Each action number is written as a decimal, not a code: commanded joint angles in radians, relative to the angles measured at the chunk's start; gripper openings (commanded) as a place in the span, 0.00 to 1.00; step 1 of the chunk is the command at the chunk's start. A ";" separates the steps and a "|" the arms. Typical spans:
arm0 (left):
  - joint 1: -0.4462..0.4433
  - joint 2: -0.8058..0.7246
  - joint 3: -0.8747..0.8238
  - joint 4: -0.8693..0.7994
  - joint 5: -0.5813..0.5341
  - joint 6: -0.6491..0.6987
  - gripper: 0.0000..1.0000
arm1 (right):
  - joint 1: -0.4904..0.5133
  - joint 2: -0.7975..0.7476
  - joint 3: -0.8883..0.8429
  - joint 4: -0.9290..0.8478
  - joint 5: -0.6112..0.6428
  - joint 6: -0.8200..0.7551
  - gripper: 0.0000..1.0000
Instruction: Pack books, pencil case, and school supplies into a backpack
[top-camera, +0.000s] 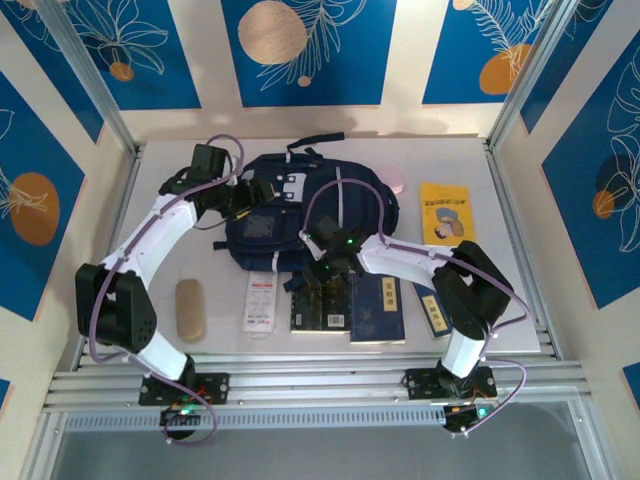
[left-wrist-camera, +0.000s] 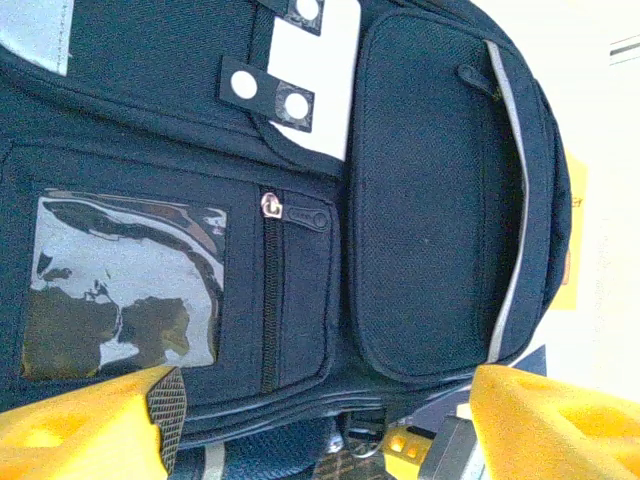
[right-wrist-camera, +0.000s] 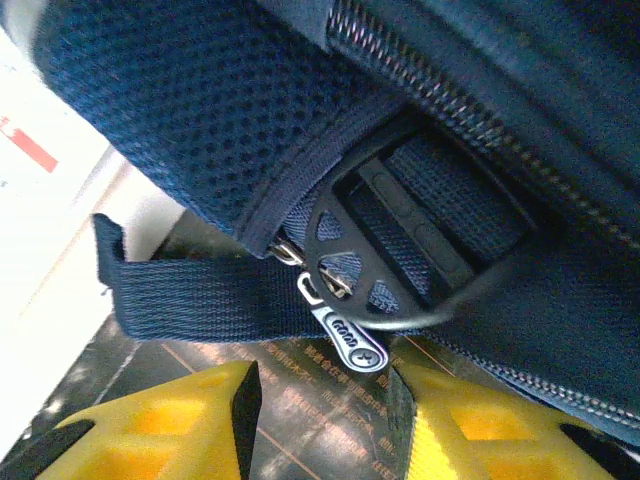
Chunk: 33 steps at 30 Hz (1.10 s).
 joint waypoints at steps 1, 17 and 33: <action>0.022 -0.011 -0.030 0.059 0.008 0.041 0.75 | 0.020 0.040 0.038 -0.044 0.073 -0.026 0.40; 0.050 -0.004 -0.090 0.133 0.091 -0.022 0.75 | 0.038 0.155 0.092 -0.038 0.191 0.006 0.21; 0.050 -0.122 -0.231 0.076 0.069 -0.166 0.76 | -0.022 -0.093 -0.031 0.035 -0.153 0.023 0.00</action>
